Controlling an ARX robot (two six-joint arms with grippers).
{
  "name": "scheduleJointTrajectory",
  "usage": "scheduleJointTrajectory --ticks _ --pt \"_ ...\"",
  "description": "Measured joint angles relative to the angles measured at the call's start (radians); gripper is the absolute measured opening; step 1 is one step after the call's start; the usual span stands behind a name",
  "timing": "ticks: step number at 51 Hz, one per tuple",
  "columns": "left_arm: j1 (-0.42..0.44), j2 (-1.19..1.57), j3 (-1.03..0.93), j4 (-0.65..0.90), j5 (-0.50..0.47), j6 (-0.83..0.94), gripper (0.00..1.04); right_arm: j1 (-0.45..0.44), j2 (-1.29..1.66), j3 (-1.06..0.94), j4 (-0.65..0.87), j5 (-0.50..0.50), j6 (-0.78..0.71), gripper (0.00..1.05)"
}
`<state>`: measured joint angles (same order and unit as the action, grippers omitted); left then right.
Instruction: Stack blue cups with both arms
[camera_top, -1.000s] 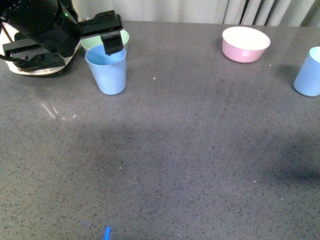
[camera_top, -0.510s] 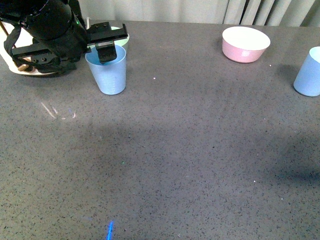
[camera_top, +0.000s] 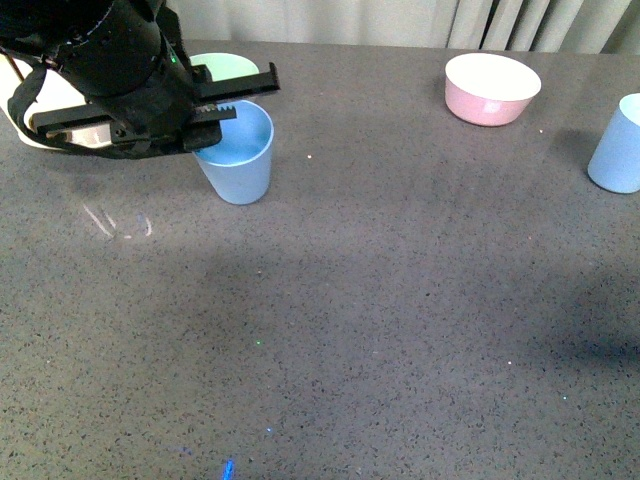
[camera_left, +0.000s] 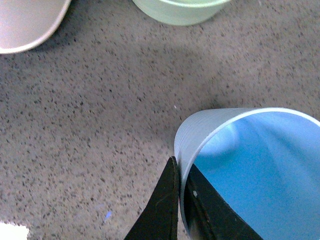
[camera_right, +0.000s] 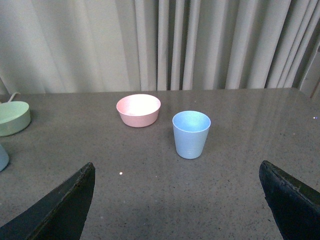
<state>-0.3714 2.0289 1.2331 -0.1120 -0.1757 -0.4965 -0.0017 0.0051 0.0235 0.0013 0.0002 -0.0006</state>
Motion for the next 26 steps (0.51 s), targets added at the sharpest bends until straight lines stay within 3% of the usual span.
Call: scheduleJointTrajectory --ticks 12,26 --pt "-0.095 -0.042 -0.017 -0.042 0.044 -0.011 0.02 0.000 0.000 0.000 0.000 0.000 0.000 0.96" --pt "-0.221 0.026 0.140 -0.125 0.092 -0.034 0.02 0.000 0.000 0.000 0.000 0.000 0.000 0.96"
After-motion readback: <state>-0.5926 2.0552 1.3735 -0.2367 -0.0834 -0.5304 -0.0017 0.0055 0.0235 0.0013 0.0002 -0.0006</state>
